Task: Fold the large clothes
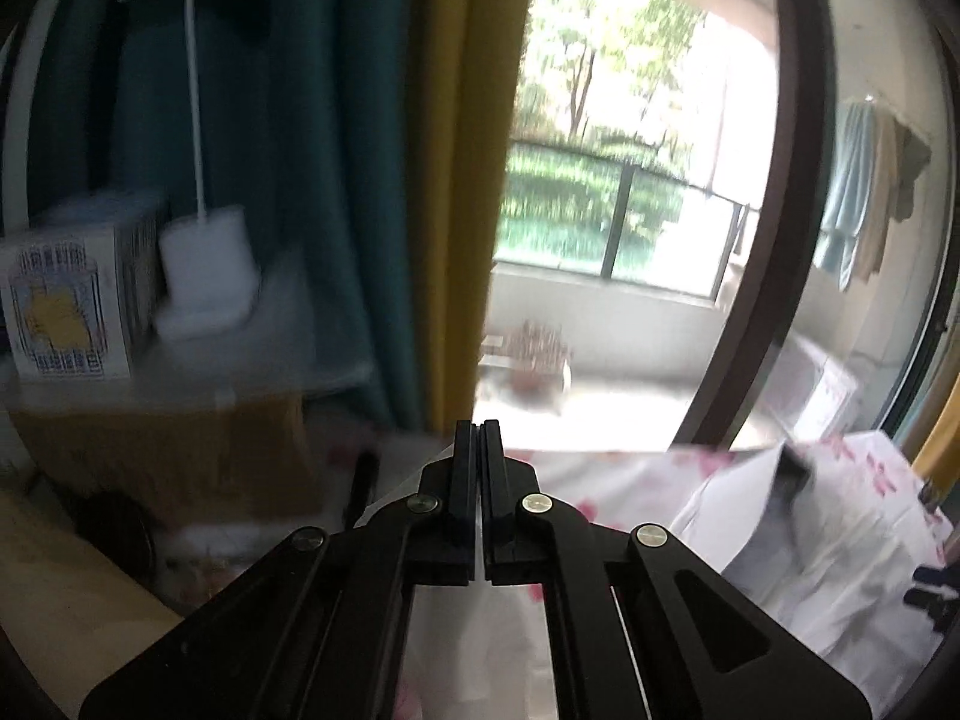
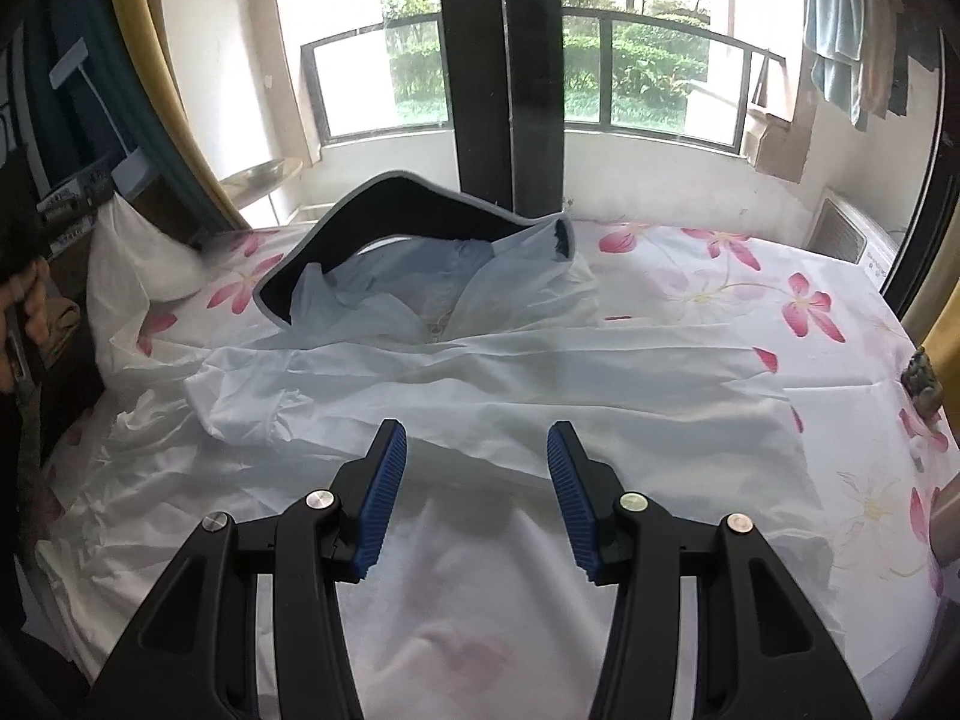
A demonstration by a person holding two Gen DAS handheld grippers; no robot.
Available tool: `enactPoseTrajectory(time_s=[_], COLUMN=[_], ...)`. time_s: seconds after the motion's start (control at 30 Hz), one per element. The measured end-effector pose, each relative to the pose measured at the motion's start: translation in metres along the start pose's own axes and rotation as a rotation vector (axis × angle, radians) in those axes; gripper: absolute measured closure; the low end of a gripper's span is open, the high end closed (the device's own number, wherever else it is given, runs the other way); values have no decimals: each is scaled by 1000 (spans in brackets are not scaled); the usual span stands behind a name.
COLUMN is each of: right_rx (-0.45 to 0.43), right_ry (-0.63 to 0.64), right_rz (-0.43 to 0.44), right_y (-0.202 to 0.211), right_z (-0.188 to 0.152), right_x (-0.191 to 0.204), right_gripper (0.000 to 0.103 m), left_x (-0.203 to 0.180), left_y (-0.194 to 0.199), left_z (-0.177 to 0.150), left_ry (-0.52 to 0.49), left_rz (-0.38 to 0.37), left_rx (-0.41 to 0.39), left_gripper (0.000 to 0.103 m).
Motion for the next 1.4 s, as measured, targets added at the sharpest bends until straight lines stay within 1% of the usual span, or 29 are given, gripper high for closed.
enactPoseTrajectory(time_s=[0.1, 0.2, 0.33, 0.47, 0.63, 0.77, 0.9, 0.97, 1.07, 1.1, 1.13, 1.17, 1.2, 1.23, 1.3, 1.4], right_rx=[-20, -37, -50, -60, -63, -67, -61, -57, -47, -43, -38, -34, -28, -23, -13, 1], right_ry=[-5, -6, -2, -10, -32, -55, -81, -93, -104, -106, -107, -105, -101, -93, -77, -36], right_rz=[6, 11, 18, 22, 26, 24, 11, 5, -6, -10, -14, -18, -22, -26, -30, -37], right_y=[8, 16, 25, 33, 40, 45, 49, 50, 51, 50, 50, 49, 48, 47, 43, 35], right_z=[0, -1, -4, -10, -20, -27, -35, -39, -44, -44, -45, -44, -44, -42, -38, -26], right_x=[-5, -10, -19, -30, -47, -60, -73, -79, -86, -88, -90, -91, -91, -91, -90, -85], right_gripper=[54, 54, 54, 54, 54, 54, 54, 54, 54, 54, 54, 54, 54, 54, 54, 54], left_x=[-16, -42, -91, -141, -198, -238, -268, -283, -293, -293, -292, -289, -284, -274, -255, -211], left_y=[26, 50, 68, 87, 97, 99, 92, 93, 93, 93, 97, 99, 103, 107, 109, 102], left_z=[21, 35, 39, 28, 4, -24, -60, -85, -123, -132, -143, -149, -154, -157, -159, -157], left_ry=[-7, -38, -77, -157, -238, -302, -343, -368, -402, -410, -416, -418, -418, -421, -424, -401], left_rz=[-1, -1, -54, -94, -147, -191, -250, -291, -355, -379, -409, -424, -436, -442, -430, -369], left_rx=[-73, -138, -155, -163, -144, -111, -29, 27, 126, 154, 183, 193, 196, 196, 196, 207], left_gripper=[102, 102, 102, 102, 102, 102, 102, 102, 99, 91, 76, 67, 53, 51, 51, 51])
Point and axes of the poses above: each gripper's, at about its wrist camera, not at the fingertips, and y roughly against the way its jaws point, x to its left, z to its top, the point moved 10 cm from there along -y, roughly the way its jaws point, and after that the axes turned 14 degrees about z, right-handed, at the moved point
